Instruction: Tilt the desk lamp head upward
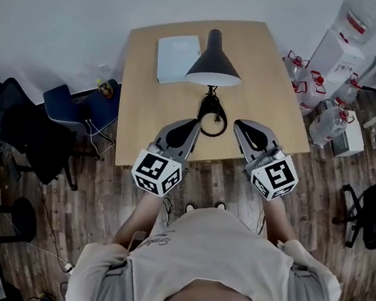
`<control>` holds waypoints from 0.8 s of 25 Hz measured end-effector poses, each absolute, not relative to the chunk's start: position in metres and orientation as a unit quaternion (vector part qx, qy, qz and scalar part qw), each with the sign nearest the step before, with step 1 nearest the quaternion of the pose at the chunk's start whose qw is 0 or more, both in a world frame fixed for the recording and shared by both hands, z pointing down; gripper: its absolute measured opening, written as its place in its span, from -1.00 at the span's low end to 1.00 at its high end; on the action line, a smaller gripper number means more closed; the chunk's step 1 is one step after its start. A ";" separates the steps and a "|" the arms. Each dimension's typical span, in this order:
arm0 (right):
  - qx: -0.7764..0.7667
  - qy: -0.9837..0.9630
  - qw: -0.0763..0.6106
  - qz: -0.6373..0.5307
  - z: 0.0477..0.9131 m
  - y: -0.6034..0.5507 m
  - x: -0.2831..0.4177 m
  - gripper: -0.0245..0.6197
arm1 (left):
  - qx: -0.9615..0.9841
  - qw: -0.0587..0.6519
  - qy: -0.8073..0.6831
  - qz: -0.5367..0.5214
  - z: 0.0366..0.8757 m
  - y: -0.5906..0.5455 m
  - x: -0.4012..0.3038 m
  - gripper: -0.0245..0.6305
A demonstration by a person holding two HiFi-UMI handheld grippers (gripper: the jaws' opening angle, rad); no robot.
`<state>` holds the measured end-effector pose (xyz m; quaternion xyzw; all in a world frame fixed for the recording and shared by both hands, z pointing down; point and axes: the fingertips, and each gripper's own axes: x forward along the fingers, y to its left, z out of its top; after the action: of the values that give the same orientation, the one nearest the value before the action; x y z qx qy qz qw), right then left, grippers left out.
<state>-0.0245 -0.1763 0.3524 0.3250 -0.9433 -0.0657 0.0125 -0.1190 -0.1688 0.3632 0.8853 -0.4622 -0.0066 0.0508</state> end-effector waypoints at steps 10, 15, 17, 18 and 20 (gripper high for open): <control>0.313 -0.946 0.014 -0.082 0.345 -0.175 -0.029 -0.94 | 0.879 0.046 -0.474 -0.004 0.358 -0.170 -0.125 -0.87; 0.315 -0.946 0.018 -0.080 0.349 -0.174 -0.025 -0.94 | 0.880 0.048 -0.472 -0.004 0.359 -0.169 -0.121 -0.88; 0.315 -0.945 0.021 -0.080 0.350 -0.173 -0.023 -0.94 | 0.880 0.048 -0.472 -0.004 0.360 -0.168 -0.119 -0.88; 0.314 -0.946 0.022 -0.080 0.350 -0.172 -0.021 -0.94 | 0.881 0.048 -0.471 -0.005 0.360 -0.167 -0.118 -0.87; 0.313 -0.947 0.020 -0.076 0.350 -0.171 -0.018 -0.94 | 0.881 0.047 -0.471 -0.007 0.358 -0.166 -0.113 -0.88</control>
<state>-0.0176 -0.1709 0.3495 0.3126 -0.9466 -0.0763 0.0198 -0.1133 -0.1664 0.3579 0.8811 -0.4706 -0.0068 0.0472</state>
